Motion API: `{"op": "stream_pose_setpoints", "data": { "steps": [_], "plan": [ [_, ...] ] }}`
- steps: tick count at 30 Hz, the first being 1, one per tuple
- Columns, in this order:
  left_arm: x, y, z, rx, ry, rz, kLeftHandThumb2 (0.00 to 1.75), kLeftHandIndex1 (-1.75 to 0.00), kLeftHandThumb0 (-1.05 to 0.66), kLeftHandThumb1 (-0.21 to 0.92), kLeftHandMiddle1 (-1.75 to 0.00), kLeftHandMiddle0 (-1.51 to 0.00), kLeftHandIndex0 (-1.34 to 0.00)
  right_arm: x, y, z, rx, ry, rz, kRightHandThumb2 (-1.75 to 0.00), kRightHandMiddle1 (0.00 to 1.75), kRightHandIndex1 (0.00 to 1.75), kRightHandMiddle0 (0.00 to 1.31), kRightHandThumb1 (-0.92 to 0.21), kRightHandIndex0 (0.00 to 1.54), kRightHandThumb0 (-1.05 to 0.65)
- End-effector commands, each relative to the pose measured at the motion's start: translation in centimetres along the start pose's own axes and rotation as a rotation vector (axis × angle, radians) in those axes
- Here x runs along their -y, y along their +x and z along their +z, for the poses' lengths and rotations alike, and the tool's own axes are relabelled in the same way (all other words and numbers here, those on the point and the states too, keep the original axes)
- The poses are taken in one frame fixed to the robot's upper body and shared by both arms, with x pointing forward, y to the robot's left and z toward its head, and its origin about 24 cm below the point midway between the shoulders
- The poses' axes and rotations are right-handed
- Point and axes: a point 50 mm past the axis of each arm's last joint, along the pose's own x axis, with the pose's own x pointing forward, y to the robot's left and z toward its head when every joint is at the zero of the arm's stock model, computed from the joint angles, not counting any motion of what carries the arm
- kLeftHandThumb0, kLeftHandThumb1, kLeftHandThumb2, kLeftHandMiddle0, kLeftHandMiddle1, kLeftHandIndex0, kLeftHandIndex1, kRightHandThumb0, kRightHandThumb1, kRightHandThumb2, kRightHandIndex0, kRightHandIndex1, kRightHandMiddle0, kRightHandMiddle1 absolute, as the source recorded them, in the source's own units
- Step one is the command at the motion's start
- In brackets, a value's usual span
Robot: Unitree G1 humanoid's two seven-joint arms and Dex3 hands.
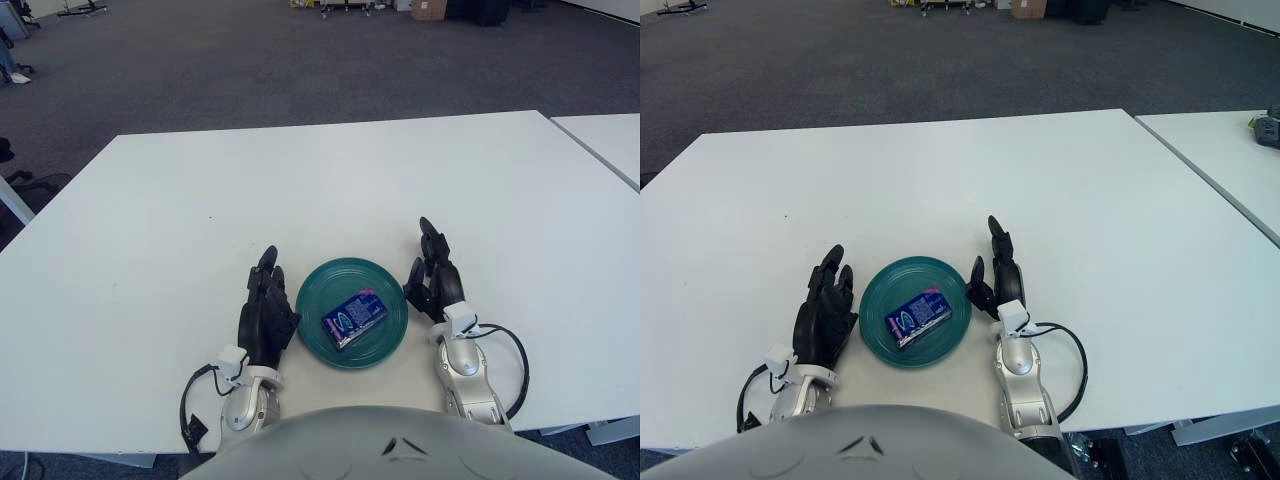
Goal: Put the gum into the plate.
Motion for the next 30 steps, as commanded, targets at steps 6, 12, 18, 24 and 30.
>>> {"op": "stream_pose_setpoints", "data": {
  "steps": [6,12,18,24,30],
  "plan": [
    [0.1,-0.6,-0.3,-0.047,0.003,0.049,0.98,-0.23,-1.05,0.92,0.0,-0.01,0.0,0.9,-1.4,-4.2,-0.205,-0.046,0.007,-1.06,0.06,0.0,0.02,-0.92,0.01,-0.83],
    [0.1,-0.7,-0.2,-0.048,-0.003,0.056,0.99,-0.22,-1.05,0.92,-0.01,-0.02,0.0,1.0,-1.2,-3.7,-0.188,-0.029,0.051,-1.04,0.09,0.01,0.03,-0.92,0.03,-0.79],
    [0.2,-0.7,-0.2,-0.054,-0.006,0.064,1.0,-0.22,-1.05,0.92,-0.01,-0.03,0.0,0.9,-1.1,-2.7,-0.189,0.011,0.073,-1.03,0.11,0.01,0.01,-0.92,0.03,-0.77],
    [0.1,-0.7,-0.3,-0.058,-0.011,0.067,1.0,-0.29,-1.05,0.92,-0.02,-0.08,0.0,1.0,-1.3,-2.8,-0.209,0.024,0.06,-1.01,0.08,0.01,0.0,-0.92,0.03,-0.81],
    [0.0,-0.6,-0.3,-0.058,-0.023,0.056,0.99,-0.35,-1.05,0.92,-0.02,-0.1,0.0,1.2,-1.4,-2.7,-0.205,0.022,0.042,-0.99,0.12,0.01,0.0,-0.92,0.05,-0.85]
  ]
}}
